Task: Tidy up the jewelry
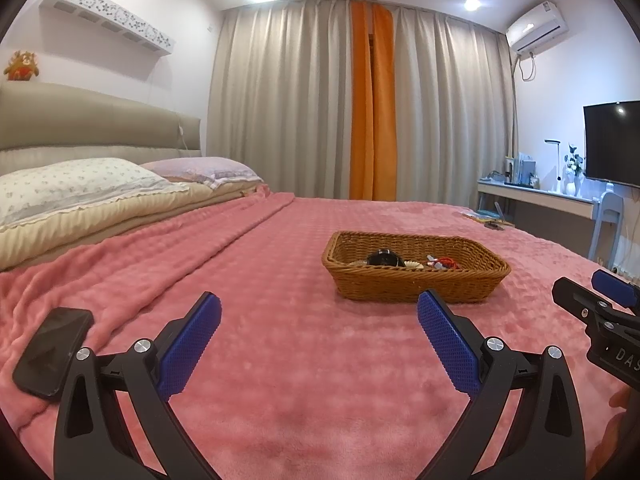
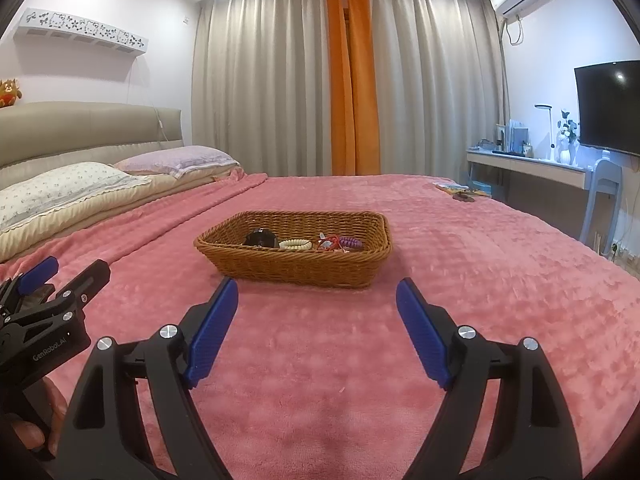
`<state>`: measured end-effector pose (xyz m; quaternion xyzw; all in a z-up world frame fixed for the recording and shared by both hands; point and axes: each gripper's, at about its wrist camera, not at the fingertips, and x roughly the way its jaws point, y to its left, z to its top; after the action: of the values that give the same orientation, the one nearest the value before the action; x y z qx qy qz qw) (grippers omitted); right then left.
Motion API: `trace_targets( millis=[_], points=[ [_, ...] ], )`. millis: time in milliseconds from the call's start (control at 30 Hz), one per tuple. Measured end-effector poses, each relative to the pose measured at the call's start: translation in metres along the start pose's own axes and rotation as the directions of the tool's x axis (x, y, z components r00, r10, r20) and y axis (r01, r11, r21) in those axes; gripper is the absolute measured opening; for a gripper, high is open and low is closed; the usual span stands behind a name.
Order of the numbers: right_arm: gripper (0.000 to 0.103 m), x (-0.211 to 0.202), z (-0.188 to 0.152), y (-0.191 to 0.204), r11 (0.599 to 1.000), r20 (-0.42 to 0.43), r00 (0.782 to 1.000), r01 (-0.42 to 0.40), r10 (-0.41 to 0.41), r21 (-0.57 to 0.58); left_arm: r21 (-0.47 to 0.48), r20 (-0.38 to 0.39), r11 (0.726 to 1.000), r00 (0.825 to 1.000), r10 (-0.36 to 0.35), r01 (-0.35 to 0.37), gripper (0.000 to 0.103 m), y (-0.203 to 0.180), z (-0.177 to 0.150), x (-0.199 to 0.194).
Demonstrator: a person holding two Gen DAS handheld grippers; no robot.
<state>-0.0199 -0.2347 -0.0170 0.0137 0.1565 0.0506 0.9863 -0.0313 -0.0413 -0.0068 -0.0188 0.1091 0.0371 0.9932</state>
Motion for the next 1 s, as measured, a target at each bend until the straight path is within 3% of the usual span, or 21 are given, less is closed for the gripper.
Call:
trace_targets(
  millis=[1000],
  points=[
    [0.077, 0.0031, -0.0024, 0.0007, 1.0, -0.016, 1.0, -0.005, 0.005, -0.018, -0.005, -0.01, 1.0, 1.0, -0.007, 0.007, 0.095, 0.0037, -0.0005, 0.0042]
  ],
)
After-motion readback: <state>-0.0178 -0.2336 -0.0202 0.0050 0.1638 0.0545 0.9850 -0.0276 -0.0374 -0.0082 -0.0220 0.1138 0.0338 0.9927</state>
